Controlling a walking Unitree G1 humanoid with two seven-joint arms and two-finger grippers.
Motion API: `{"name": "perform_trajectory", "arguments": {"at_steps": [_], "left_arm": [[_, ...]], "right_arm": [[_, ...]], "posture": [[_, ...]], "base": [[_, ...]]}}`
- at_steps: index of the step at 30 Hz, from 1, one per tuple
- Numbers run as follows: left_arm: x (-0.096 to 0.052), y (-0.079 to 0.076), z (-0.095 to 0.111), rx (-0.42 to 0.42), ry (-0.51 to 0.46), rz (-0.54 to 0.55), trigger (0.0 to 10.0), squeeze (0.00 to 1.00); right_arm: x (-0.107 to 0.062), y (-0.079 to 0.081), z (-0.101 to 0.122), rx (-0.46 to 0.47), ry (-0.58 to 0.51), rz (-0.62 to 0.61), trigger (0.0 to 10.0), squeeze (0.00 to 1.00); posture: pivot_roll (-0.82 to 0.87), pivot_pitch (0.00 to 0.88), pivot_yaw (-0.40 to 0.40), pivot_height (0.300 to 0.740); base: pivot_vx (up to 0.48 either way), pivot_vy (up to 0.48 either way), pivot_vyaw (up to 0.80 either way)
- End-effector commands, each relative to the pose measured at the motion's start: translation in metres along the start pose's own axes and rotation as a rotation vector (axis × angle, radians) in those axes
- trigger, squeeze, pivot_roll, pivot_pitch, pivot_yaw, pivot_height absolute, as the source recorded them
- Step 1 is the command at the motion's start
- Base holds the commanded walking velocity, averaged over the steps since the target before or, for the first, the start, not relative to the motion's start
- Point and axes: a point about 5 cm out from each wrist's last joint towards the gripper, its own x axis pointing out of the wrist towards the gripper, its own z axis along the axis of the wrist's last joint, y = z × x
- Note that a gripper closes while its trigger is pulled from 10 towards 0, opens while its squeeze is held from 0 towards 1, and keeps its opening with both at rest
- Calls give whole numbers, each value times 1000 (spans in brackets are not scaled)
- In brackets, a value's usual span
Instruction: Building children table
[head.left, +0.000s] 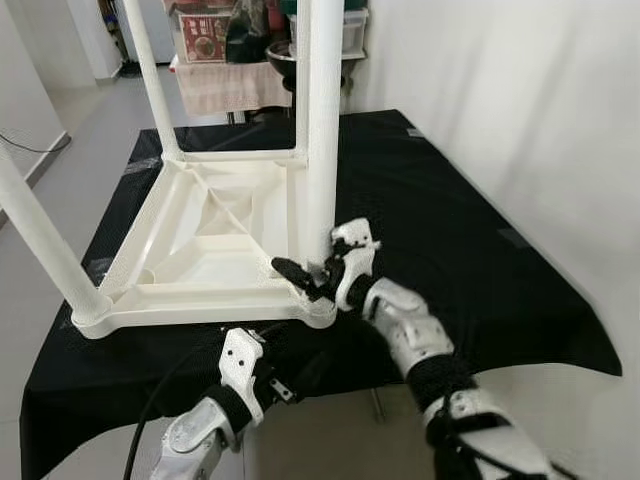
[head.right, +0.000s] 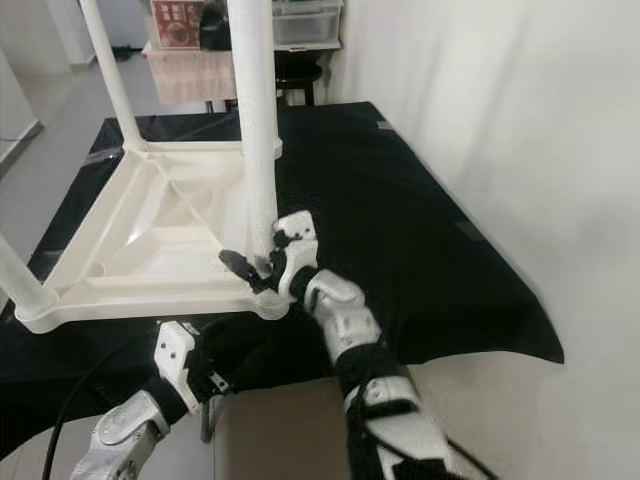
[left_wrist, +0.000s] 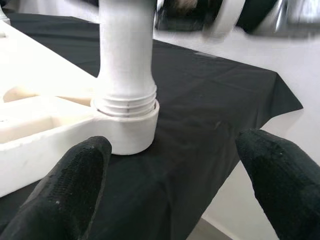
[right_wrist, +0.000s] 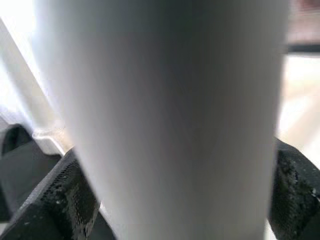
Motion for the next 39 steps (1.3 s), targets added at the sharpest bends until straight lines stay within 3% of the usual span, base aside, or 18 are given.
{"name": "perform_trajectory", "arguments": {"at_steps": [1,5,6,7,15,24,25,27,28,29,31,33,37,38,39], "left_arm": [[-1,2,-3,-5,14,10,10000,0],[-1,3,-3,-3,15,11,10000,0],[-1,3,-3,-3,15,11,10000,0],[0,3,-3,-4,16,11,10000,0],[0,3,-3,-3,16,13,10000,0],[0,2,-3,-6,15,12,10000,0],[-1,2,-3,-7,14,12,10000,0],[-4,1,-2,-9,14,11,10000,0],[-4,1,-2,-9,14,11,10000,0],[-5,1,-2,-9,15,10,10000,0],[-5,1,-2,-9,15,10,10000,0],[-6,2,-2,-10,22,7,10000,0],[-6,2,-3,-11,25,5,10000,0],[-5,2,-3,-10,25,5,10000,0],[-5,2,-3,-10,25,5,10000,0]], "right_arm": [[-4,-6,6,-53,26,133,10000,0],[-8,-13,9,-35,41,160,10000,0],[-10,-14,10,-24,45,185,9333,0],[-12,-15,11,-18,54,223,0,0],[-18,-20,15,-11,53,256,0,0],[-27,-28,0,-6,50,101,0,0],[-28,-25,-16,22,69,3,0,0],[-33,-20,-60,58,155,-486,0,0],[-33,-20,-60,58,155,-486,0,0],[-39,-9,-79,104,190,-647,0,0],[-39,-9,-79,104,190,-647,0,0],[-28,19,-90,152,163,-644,0,0],[-12,19,-77,137,120,-597,0,0],[-6,11,-69,111,119,-595,3059,0],[-6,11,-69,111,119,-595,3059,0]], "posture": [[6,0,-26,740],[11,0,-28,740],[11,0,-28,740],[16,0,-32,740],[16,0,-34,740],[-4,0,-29,740],[-8,0,-29,740],[-11,0,-23,740],[-11,0,-23,740],[-3,0,-20,740],[-3,0,-20,740],[-4,0,-5,740],[-1,0,-7,740],[7,0,-15,740],[7,0,-15,740]], "base": [[0,0,0],[0,0,0],[0,0,0],[0,0,0],[0,0,0],[0,0,0],[0,0,0],[0,0,0],[0,0,0],[0,0,0],[0,0,0],[0,0,0],[0,0,0],[0,0,0],[0,0,0]]}}
